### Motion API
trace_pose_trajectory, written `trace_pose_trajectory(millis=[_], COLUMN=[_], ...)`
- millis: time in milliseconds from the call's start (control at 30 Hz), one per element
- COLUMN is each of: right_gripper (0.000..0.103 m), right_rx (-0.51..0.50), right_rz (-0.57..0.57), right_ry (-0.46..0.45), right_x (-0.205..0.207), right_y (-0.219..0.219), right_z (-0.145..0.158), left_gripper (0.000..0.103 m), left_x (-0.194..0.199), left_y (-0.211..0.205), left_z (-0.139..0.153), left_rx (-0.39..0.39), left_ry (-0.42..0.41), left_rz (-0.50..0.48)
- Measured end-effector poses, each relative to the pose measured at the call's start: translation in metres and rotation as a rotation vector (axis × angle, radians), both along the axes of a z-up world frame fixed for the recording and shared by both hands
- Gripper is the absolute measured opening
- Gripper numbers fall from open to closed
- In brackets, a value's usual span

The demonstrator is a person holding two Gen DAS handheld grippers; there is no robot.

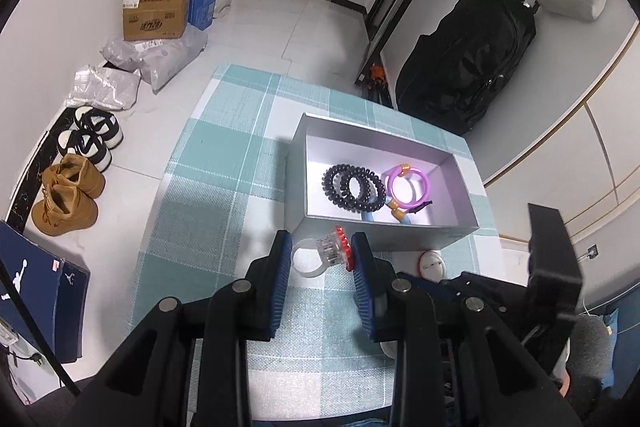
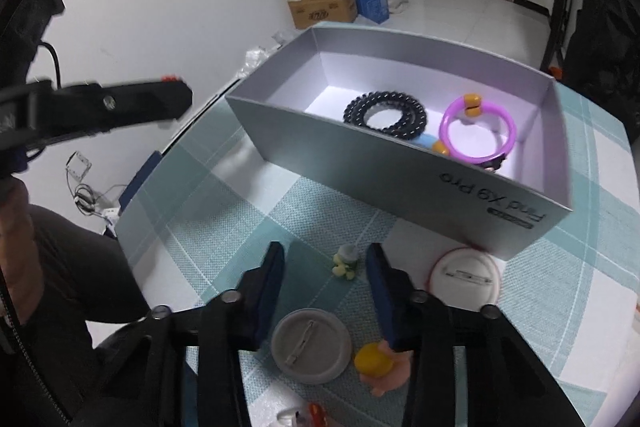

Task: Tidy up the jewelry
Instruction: 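Grasp the red clip with the left tool while the right tool approaches the small white charm, then grasp the small white charm with the right tool while the left tool lifts the red clip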

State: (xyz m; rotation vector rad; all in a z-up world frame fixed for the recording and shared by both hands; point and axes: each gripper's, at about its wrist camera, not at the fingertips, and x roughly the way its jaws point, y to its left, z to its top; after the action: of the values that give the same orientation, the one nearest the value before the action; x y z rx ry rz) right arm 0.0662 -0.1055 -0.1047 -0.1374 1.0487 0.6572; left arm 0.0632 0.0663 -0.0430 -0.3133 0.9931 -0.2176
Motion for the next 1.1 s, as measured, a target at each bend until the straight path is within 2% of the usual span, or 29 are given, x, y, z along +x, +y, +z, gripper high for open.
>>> trace_pose_trajectory(millis=[233, 433, 700, 1100], right_gripper=[0.011, 0.011, 0.011, 0.011], right_rx=[-0.101, -0.102, -0.04, 0.123], right_rz=[-0.006, -0.003, -0.012, -0.07], right_ry=[-0.071, -0.07, -0.074, -0.112], right_x=[-0.005, -0.006, -0.001, 0.008], right_y=[0.01, 0.01, 0.005, -0.01], right_z=[-0.002, 0.0, 0.015, 0.054], left_gripper=[0.025, 0.025, 0.025, 0.025], left_x=[-0.001, -0.002, 0.0, 0.01], left_y=[0.004, 0.001, 0.0, -0.013], left_z=[0.006, 0.009, 0.012, 0.02], left_rx=[0.006, 0.018, 0.018, 0.005], left_ry=[-0.023, -0.041, -0.05, -0.07], left_rz=[0.008, 0.007, 0.017, 0.015])
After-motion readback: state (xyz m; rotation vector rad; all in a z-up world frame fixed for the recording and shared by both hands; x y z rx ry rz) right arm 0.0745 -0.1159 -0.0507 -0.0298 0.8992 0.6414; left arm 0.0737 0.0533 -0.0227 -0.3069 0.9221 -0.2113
